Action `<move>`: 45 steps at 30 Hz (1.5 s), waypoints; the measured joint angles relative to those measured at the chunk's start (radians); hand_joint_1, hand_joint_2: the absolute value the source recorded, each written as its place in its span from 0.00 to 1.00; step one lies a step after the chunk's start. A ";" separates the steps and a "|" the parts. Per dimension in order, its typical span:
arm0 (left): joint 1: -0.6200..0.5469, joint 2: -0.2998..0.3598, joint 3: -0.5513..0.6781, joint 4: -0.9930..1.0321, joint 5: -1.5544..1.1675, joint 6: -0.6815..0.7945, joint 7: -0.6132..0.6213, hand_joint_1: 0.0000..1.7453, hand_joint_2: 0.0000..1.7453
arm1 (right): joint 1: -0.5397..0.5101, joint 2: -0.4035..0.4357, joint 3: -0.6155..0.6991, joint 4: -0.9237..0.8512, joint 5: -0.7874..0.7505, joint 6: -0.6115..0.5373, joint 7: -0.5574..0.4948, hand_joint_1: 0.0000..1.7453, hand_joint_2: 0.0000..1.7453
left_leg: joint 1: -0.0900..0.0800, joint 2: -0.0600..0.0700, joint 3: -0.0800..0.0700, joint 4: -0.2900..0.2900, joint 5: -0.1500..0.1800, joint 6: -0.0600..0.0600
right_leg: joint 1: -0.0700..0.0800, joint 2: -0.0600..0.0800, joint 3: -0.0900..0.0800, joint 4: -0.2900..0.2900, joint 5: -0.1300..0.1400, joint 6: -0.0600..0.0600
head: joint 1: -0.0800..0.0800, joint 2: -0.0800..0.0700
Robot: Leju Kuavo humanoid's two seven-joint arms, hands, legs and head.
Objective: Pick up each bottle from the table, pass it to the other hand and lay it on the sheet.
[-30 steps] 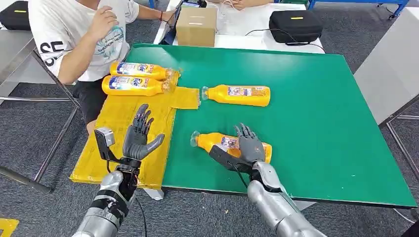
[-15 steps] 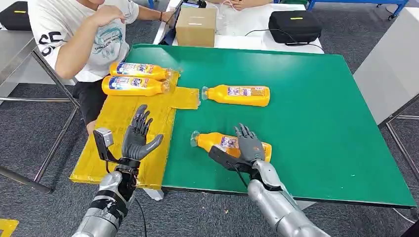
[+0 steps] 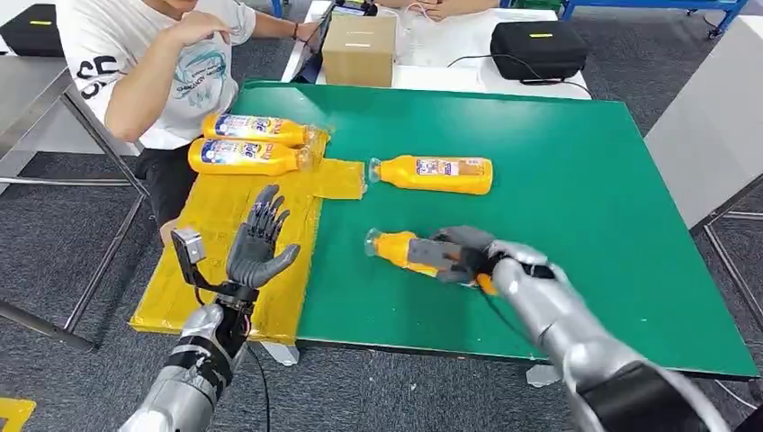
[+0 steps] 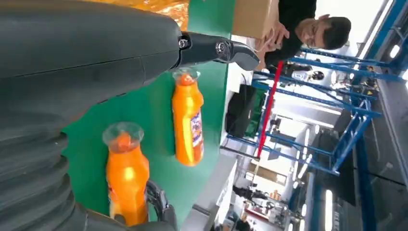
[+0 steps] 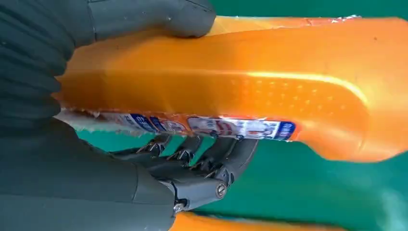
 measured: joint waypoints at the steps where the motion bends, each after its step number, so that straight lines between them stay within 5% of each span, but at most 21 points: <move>1: -0.007 0.000 0.000 0.012 0.000 -0.003 -0.004 0.00 1.00 | -0.010 -0.007 0.007 0.011 -0.010 0.001 0.000 1.00 1.00 | 0.000 0.000 0.000 0.000 0.000 0.000 | 0.000 0.000 0.000 0.000 0.000 0.000 | 0.000 0.000; 10: -0.024 0.002 0.000 0.056 0.003 0.006 -0.006 0.00 1.00 | -0.010 -0.024 0.034 0.042 -0.140 -0.135 0.000 1.00 1.00 | 0.000 0.001 -0.004 0.000 0.000 0.000 | 0.000 0.000 -0.004 0.000 0.000 0.000 | 0.000 0.000; 19: -0.018 -0.012 -0.045 0.039 -0.152 0.374 0.057 0.00 1.00 | 0.209 0.144 -0.058 -0.111 -0.332 -0.618 -0.113 1.00 1.00 | 0.003 0.000 -0.006 0.000 -0.001 -0.001 | 0.003 0.000 -0.007 0.000 -0.001 0.000 | 0.000 0.000; 29: -0.018 -0.022 -0.087 0.033 -0.164 0.412 0.071 0.00 1.00 | 0.309 0.216 -0.121 -0.234 -0.357 -0.655 -0.131 1.00 1.00 | 0.001 0.001 -0.009 0.000 0.000 -0.001 | 0.001 0.000 -0.009 0.000 0.000 0.000 | 0.000 0.000; 36: -0.029 -0.035 -0.109 0.033 -0.107 0.394 0.115 0.00 1.00 | 0.365 0.278 -0.157 -0.320 -0.419 -0.835 -0.256 1.00 1.00 | 0.002 0.001 -0.011 0.000 -0.001 -0.001 | 0.002 0.001 -0.011 0.000 0.000 0.000 | 0.000 0.000; 45: -0.081 -0.071 -0.189 0.036 -0.008 0.298 0.184 0.00 1.00 | 0.358 0.348 -0.144 -0.304 -0.443 -0.894 -0.359 1.00 1.00 | 0.002 0.001 -0.012 0.000 0.000 -0.001 | 0.002 0.001 -0.012 0.001 0.000 0.000 | 0.000 0.000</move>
